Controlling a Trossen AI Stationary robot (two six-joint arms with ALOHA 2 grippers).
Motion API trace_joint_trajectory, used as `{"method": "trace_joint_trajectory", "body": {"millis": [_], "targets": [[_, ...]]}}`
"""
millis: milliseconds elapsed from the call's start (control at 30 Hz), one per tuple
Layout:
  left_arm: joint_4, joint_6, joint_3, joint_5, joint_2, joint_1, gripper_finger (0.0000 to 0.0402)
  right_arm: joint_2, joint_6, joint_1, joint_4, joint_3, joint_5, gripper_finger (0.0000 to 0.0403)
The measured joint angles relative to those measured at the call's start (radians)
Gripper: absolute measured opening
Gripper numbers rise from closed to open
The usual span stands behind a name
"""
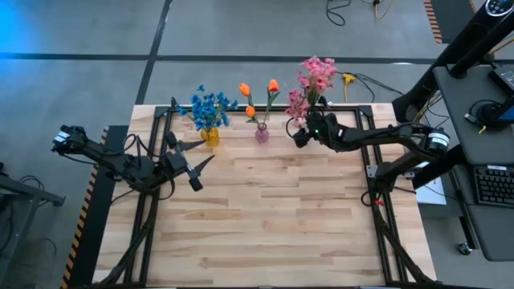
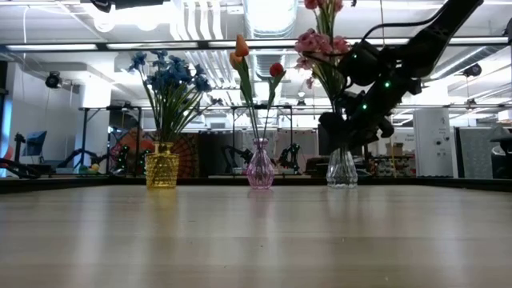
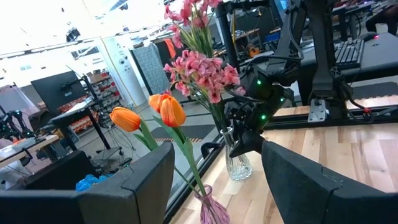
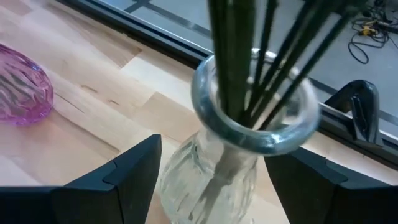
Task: Sort flowers into vase by color
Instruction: Adjust the transparent vase, then adjust the pink flowers
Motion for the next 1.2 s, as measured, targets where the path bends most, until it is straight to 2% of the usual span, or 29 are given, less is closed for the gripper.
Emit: {"method": "trace_joint_trajectory", "body": {"millis": [300, 533, 667, 767, 900, 1067, 1200], "targets": [[0.000, 0.000, 0.000, 0.000, 0.000, 0.000, 0.0224, -0.119, 0.020, 0.014, -0.144, 0.000, -0.005, 0.0271], [0.000, 0.000, 0.000, 0.000, 0.000, 0.000, 0.0224, -0.324, 0.092, 0.076, -0.384, 0.000, -0.005, 0.0266], [0.001, 0.000, 0.000, 0.000, 0.000, 0.000, 0.0224, -0.460, 0.130, 0.132, -0.447, 0.000, -0.032, 0.0260], [0.001, 0.000, 0.000, 0.000, 0.000, 0.000, 0.0224, -0.543, 0.121, 0.187, -0.416, 0.000, -0.050, 0.0255], [0.001, -0.016, 0.000, 0.000, 0.000, 0.000, 0.0224, -0.613, 0.028, 0.266, -0.313, 0.000, -0.051, 0.0249], [0.001, -0.037, 0.000, 0.000, 0.000, 0.000, 0.0224, -0.672, -0.163, 0.348, -0.178, 0.000, -0.050, 0.0246], [0.001, -0.042, 0.000, 0.001, 0.006, 0.000, 0.0224, -0.685, -0.387, 0.386, -0.042, 0.000, -0.048, 0.0248]]}}
